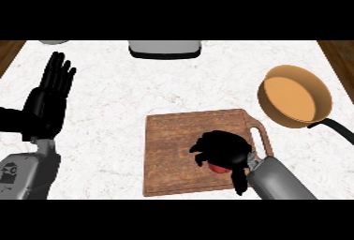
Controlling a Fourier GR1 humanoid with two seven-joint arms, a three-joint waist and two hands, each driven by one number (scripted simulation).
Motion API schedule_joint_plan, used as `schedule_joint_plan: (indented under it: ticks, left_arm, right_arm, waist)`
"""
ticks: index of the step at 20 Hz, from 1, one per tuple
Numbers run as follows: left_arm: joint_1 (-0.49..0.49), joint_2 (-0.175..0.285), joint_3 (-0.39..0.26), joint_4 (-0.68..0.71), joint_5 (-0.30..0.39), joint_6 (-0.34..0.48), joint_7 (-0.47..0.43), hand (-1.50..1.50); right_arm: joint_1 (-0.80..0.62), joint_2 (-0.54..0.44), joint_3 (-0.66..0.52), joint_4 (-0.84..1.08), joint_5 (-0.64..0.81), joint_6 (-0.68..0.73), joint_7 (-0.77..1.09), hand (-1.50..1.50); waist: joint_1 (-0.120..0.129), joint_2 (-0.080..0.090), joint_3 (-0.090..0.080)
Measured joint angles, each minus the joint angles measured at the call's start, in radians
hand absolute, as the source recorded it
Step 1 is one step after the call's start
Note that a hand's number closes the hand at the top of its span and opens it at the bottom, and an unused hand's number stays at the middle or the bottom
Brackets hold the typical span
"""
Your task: Pick the bell pepper from the cutting board and place it in the pot
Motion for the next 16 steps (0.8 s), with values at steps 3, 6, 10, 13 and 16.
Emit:
schedule_joint_plan:
  ticks: [3,6,10,13,16]
  left_arm:
    - [0.005,-0.009,0.004,0.005,-0.01,-0.001,-0.014,0.0]
    - [-0.015,-0.008,0.019,0.023,-0.008,-0.011,-0.01,0.0]
    - [-0.011,-0.012,0.025,0.007,-0.01,-0.021,0.009,0.0]
    - [0.01,-0.015,0.029,-0.012,-0.015,-0.02,0.009,0.0]
    - [0.003,-0.02,0.034,0.006,-0.022,-0.02,0.002,0.0]
  right_arm:
    - [0.008,0.018,0.012,-0.004,0.027,-0.035,-0.02,1.5]
    - [0.011,0.025,0.015,-0.002,0.051,-0.057,-0.047,1.5]
    - [0.034,0.042,0.007,-0.029,0.078,-0.079,-0.054,1.5]
    - [0.077,0.026,-0.008,-0.13,0.088,-0.082,-0.035,1.5]
    - [0.116,0.022,-0.039,-0.219,0.076,-0.083,-0.015,1.5]
  waist:
    - [-0.002,-0.002,-0.001]
    - [-0.002,-0.004,-0.002]
    - [-0.002,-0.004,-0.003]
    - [-0.005,0.0,0.001]
    - [-0.008,0.003,0.004]
